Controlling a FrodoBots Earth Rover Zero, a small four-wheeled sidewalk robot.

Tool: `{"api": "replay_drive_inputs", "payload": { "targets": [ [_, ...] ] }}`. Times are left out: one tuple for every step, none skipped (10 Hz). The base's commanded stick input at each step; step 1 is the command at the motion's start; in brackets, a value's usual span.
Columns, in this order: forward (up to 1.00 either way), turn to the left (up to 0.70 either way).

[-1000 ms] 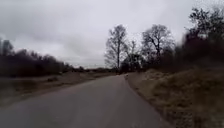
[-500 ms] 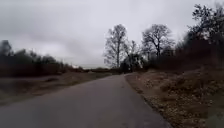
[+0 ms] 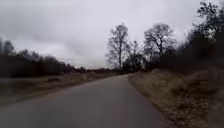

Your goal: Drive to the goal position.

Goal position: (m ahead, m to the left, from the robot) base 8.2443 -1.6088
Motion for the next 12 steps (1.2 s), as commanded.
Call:
{"api": "replay_drive_inputs", "payload": {
  "targets": [
    [1.0, 0.37],
    [1.0, 0.0],
    [1.0, 0.0],
    [1.0, 0.0],
    [1.0, 0.0],
    [1.0, 0.0],
    [1.0, 0.09],
    [1.0, 0.39],
    [1.0, 0.35],
    [1.0, 0.15],
    [1.0, 0.0],
    [1.0, 0.0]
  ]
}}
